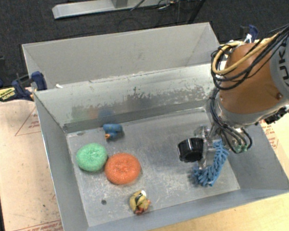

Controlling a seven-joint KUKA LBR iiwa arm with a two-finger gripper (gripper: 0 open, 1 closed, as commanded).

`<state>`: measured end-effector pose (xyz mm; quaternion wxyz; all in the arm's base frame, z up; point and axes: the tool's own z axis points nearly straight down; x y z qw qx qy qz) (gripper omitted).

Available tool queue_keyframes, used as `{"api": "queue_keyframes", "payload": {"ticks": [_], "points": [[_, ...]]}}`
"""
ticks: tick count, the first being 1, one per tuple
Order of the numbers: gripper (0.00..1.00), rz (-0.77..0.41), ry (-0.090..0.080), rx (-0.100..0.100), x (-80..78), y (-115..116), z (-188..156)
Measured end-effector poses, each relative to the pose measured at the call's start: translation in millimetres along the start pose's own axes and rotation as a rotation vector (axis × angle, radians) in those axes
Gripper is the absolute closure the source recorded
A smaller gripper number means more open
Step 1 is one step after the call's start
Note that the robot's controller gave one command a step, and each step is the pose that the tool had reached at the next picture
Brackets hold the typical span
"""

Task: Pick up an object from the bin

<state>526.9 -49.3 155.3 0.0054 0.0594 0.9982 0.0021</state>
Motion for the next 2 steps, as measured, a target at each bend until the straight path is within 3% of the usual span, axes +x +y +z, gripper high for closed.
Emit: {"api": "queue_keyframes", "payload": {"ticks": [1,2], "points": [[1.0,0.0,0.0,0.0,0.0,0.0,0.0],[1.0,0.072,-0.009,-0.001,-12.5,8.9,-191.5]]}}
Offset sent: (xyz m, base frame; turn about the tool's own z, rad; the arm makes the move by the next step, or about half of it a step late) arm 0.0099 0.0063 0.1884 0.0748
